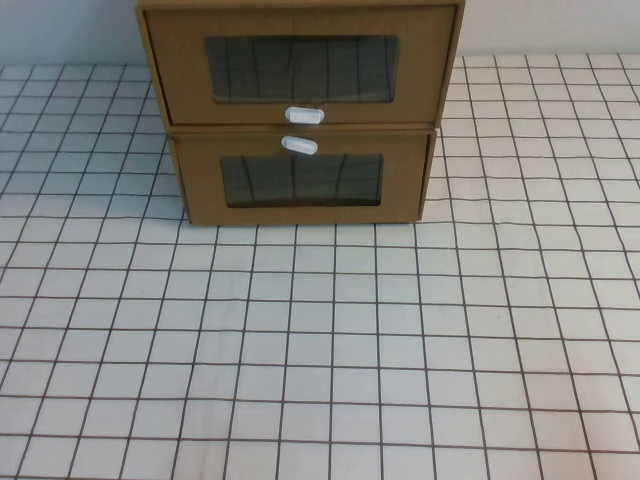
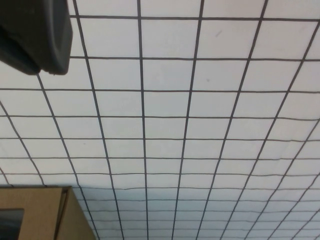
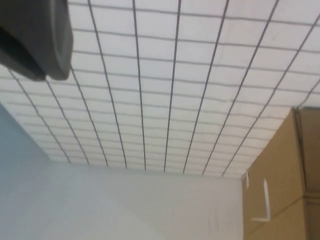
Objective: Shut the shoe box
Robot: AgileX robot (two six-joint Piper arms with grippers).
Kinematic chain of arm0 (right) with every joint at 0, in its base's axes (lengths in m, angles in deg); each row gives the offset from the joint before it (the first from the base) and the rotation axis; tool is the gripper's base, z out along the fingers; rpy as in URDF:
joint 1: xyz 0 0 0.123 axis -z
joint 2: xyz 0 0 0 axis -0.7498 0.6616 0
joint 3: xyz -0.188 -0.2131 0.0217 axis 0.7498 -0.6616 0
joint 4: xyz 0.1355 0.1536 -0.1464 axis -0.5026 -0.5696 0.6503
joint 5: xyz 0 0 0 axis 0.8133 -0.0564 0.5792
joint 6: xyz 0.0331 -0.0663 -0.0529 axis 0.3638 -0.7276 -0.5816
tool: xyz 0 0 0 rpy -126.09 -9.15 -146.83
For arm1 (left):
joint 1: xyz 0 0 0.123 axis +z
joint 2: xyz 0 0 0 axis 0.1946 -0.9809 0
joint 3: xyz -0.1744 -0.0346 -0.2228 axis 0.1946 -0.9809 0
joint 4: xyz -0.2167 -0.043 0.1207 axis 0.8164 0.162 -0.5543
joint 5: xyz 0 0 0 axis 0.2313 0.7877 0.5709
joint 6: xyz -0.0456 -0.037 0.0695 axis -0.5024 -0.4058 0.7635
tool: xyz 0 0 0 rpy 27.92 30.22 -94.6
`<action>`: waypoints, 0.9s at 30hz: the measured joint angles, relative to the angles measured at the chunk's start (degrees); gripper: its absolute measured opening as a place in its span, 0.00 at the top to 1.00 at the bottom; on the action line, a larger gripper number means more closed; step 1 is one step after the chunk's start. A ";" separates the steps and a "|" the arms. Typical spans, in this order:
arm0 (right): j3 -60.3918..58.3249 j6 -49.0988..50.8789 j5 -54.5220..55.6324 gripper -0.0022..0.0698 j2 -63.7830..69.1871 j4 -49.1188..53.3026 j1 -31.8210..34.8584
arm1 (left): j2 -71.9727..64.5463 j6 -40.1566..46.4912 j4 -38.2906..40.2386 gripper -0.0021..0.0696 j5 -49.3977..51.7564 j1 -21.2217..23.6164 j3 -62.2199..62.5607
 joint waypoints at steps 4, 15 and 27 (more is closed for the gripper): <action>-4.57 2.98 -0.41 0.99 -2.99 0.00 0.00 | 0.11 0.00 0.00 0.98 0.00 0.00 0.00; -4.71 4.40 -11.41 0.99 -6.38 0.00 0.00 | 0.13 0.00 0.00 0.98 0.00 0.00 0.00; -4.71 4.40 -11.50 0.99 -6.38 0.00 0.00 | 0.13 0.00 0.00 0.98 0.00 0.00 0.00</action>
